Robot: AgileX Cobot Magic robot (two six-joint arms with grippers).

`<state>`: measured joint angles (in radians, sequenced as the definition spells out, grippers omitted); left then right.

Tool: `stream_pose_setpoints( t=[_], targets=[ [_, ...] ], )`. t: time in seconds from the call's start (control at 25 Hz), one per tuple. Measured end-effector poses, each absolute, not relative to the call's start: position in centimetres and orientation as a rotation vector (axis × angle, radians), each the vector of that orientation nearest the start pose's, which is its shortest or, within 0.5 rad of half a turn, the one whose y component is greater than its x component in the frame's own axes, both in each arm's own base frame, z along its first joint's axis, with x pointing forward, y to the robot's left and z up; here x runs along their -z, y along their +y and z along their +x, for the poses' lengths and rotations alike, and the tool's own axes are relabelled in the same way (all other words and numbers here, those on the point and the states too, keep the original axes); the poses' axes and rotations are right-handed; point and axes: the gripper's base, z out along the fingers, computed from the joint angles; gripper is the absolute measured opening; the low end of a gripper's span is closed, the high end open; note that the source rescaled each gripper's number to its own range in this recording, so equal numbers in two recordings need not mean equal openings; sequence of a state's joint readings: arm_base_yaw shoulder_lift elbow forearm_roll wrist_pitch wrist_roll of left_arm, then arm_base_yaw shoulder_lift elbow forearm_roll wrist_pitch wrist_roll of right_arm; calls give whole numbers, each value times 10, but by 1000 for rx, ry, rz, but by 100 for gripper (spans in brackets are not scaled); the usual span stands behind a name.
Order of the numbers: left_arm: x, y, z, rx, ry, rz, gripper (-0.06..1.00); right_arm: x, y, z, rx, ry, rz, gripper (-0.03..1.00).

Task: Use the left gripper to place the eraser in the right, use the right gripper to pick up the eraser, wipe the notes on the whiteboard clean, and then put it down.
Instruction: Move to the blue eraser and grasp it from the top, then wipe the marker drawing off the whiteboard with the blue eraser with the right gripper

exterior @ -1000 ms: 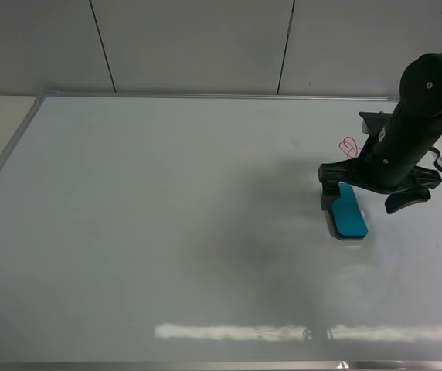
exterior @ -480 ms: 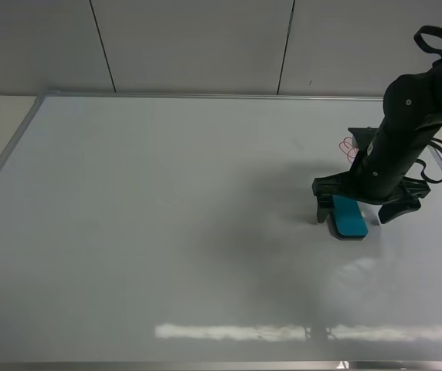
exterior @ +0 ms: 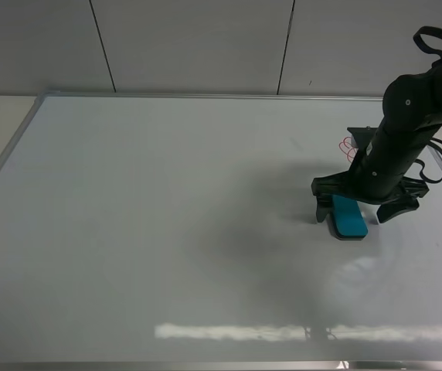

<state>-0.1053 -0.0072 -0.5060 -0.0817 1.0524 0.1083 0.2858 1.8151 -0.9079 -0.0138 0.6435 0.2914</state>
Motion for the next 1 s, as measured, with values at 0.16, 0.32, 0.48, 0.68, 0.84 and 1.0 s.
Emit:
stream_pose_setpoints(
  t=[0.16,0.32,0.48,0.68,0.84,1.0],
  targets=[
    [-280,-6,-7,96,2010,219,100,-129,85,291,-41,3037,55,0],
    [-280,-6,-7,96,2010,219,100,-129,85,290,-41,3041,70,5],
    [-280,-6,-7,96,2010,219,100,-129,85,290,-42,3041,74,5],
    [-280,-6,-7,96,2010,219,100,-138,81,299,-47,3040,116,5],
    [-280,-6,-7,96,2010,219,100,-158,75,322,-70,3003,169,5],
    [-280,-6,-7,96,2010,219,100,-166,69,346,-76,2998,208,5]
  ],
)
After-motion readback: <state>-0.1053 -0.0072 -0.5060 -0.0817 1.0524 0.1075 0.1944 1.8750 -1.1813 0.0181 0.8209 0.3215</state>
